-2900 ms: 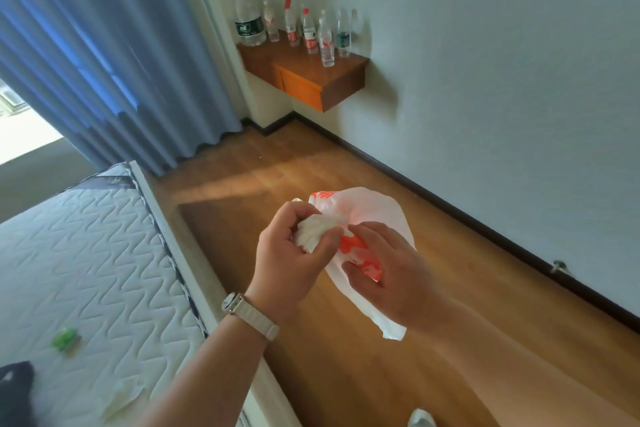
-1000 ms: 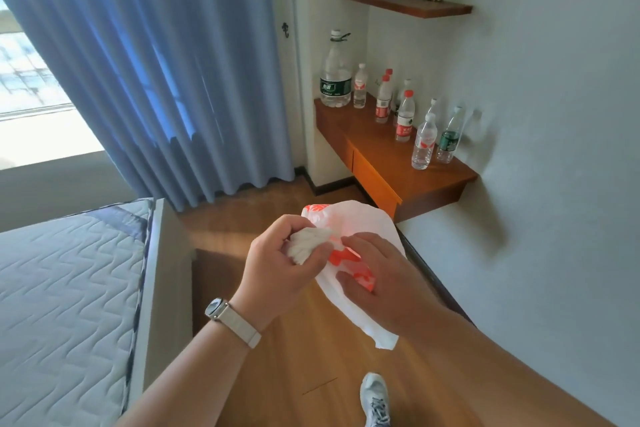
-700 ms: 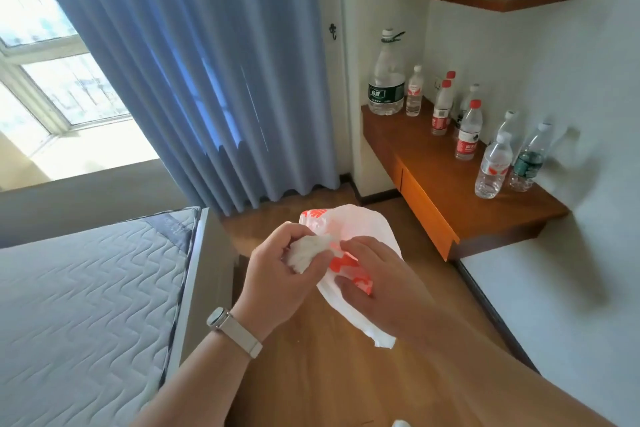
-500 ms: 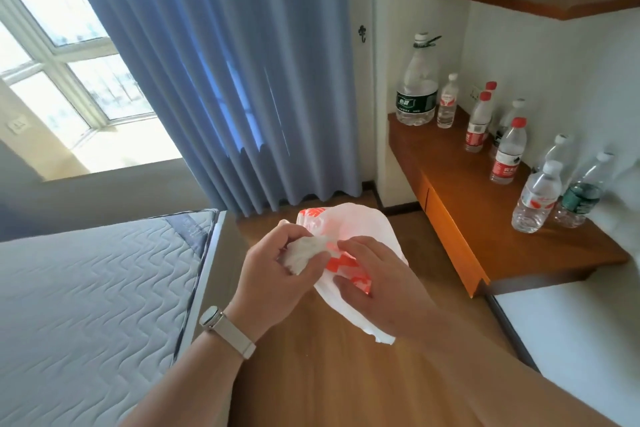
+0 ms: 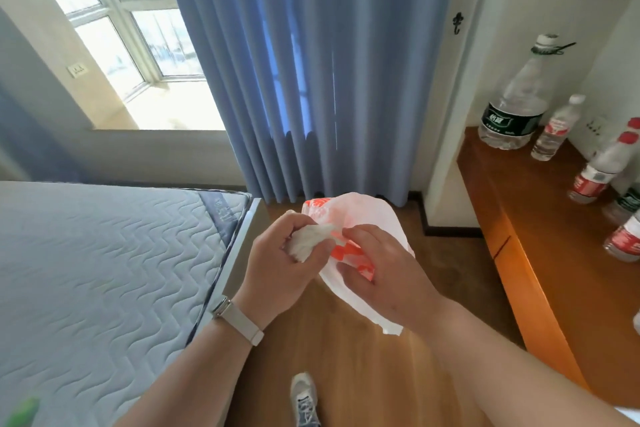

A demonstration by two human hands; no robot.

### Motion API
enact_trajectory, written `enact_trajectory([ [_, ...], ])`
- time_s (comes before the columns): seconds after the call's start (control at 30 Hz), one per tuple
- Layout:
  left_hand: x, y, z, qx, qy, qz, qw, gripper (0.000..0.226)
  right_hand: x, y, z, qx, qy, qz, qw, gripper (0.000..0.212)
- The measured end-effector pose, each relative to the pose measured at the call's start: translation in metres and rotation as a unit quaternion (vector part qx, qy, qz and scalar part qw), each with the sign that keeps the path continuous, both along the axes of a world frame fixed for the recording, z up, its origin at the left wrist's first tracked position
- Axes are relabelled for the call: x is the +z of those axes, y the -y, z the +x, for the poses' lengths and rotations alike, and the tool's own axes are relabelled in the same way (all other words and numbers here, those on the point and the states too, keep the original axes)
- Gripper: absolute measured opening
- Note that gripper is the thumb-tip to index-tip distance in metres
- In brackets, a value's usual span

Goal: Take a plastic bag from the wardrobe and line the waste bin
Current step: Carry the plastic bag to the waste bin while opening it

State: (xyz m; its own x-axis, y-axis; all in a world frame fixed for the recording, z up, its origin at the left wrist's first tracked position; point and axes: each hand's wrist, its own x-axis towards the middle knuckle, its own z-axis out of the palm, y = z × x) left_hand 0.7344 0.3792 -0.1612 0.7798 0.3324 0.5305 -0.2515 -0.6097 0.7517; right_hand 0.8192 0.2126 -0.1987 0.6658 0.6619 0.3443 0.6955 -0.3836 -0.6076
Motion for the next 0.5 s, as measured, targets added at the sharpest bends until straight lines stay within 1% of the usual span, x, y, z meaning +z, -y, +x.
enact_trajectory([
  [0.27,-0.015,-0.133,0.096,-0.001,0.011,-0.047,0.999,0.021,0.000,-0.129,0.090,-0.009,-0.018,-0.044,0.999,0.043],
  [0.5,-0.023,-0.241,0.165,0.014,0.008,-0.086,0.996,0.023,0.012,-0.233,0.150,-0.007,-0.021,-0.038,0.999,0.039],
])
